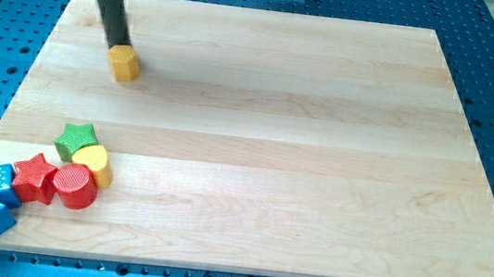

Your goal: Push the green circle top left to the hexagon

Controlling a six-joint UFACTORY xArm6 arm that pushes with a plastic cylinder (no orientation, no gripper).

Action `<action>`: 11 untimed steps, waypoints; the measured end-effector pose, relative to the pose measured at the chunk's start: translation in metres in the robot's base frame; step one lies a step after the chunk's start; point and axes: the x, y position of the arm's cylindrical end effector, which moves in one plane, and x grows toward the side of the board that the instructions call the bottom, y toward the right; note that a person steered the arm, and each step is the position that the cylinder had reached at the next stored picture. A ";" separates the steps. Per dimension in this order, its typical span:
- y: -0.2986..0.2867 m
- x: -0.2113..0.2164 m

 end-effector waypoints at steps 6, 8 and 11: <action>0.090 -0.116; -0.030 -0.133; -0.072 -0.068</action>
